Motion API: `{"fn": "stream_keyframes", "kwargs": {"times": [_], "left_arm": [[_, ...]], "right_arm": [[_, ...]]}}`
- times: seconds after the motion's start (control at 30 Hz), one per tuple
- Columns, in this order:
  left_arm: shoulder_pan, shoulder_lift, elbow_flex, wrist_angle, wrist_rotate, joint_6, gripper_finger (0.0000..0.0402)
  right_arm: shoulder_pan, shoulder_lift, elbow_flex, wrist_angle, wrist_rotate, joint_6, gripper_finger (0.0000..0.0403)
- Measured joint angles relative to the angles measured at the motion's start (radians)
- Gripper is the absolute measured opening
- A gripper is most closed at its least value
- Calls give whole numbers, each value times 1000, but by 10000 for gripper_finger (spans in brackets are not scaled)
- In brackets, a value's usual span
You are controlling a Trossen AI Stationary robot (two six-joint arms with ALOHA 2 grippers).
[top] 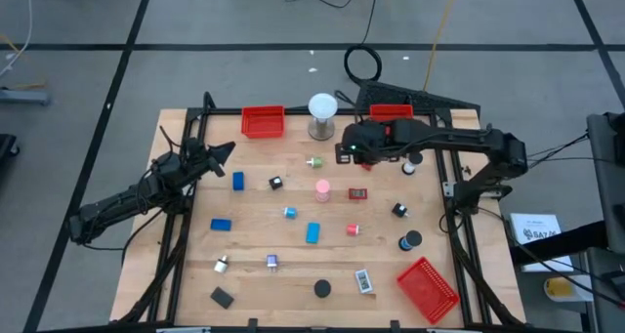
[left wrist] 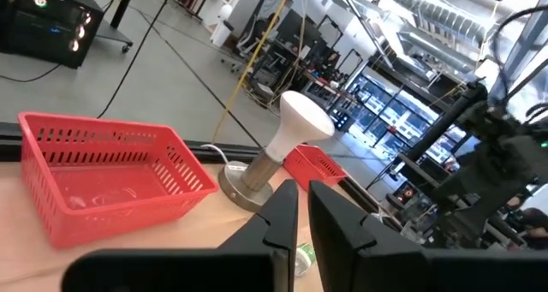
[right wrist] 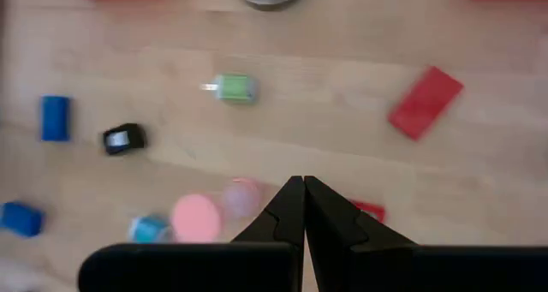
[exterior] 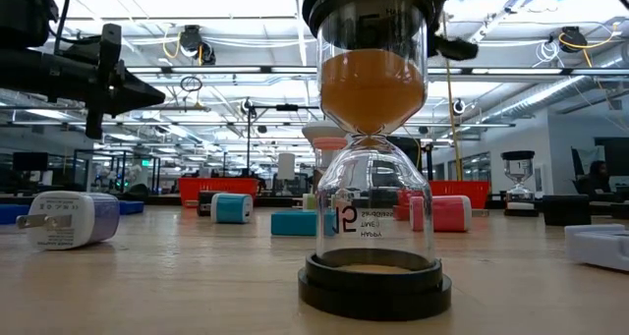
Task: Pick & Place Office items
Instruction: Put the red digital clock into the bottom right red bin
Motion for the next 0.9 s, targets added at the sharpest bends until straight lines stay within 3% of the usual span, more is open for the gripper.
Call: {"fn": "stream_keyframes", "kwargs": {"times": [0.2,0.7,0.9], "left_arm": [[0,0,0,2,-3,-4,31],[0,0,0,2,-17,26,31],[0,0,0,2,-18,30,31]], "right_arm": [[-64,71,-3,-85,-25,-4,29],[-201,179,-3,-74,-52,-88,204],[-241,182,-17,-56,-54,-103,240]]}}
